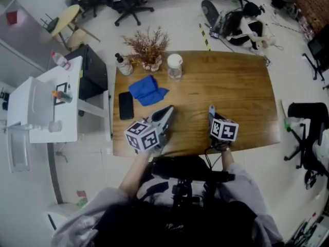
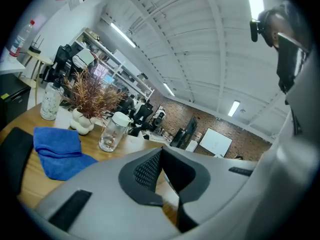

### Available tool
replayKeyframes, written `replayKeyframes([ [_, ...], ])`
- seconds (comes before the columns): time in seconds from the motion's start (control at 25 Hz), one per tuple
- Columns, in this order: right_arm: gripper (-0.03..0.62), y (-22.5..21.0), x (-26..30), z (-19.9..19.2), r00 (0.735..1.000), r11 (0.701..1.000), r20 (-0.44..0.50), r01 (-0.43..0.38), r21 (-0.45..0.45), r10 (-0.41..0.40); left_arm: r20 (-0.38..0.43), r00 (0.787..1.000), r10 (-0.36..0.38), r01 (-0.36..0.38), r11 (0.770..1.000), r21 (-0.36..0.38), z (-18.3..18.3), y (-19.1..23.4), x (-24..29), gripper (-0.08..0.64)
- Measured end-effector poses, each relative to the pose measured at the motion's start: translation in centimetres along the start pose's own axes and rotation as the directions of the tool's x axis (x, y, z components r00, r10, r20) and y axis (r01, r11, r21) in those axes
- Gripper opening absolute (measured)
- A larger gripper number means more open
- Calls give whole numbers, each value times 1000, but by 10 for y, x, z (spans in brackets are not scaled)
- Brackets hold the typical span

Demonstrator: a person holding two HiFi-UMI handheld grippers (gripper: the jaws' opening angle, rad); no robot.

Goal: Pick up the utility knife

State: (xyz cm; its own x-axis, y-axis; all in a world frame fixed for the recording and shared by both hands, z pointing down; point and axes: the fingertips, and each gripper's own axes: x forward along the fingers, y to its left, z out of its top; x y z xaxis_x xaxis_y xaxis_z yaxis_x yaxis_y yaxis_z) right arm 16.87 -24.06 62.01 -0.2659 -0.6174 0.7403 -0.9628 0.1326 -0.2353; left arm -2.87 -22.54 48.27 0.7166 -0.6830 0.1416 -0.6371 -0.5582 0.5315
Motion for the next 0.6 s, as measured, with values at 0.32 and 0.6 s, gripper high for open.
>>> replayKeyframes([
  [0.32, 141, -49, 24, -33, 946, 977, -270, 141, -157, -180, -12, 995, 104, -104, 994, -15, -8, 12, -6, 5],
  [0.6, 155, -45, 17, -68, 891, 987, -428, 115, -109, -151, -53, 985, 162, -163, 986, -26, -21, 18, -11, 5],
])
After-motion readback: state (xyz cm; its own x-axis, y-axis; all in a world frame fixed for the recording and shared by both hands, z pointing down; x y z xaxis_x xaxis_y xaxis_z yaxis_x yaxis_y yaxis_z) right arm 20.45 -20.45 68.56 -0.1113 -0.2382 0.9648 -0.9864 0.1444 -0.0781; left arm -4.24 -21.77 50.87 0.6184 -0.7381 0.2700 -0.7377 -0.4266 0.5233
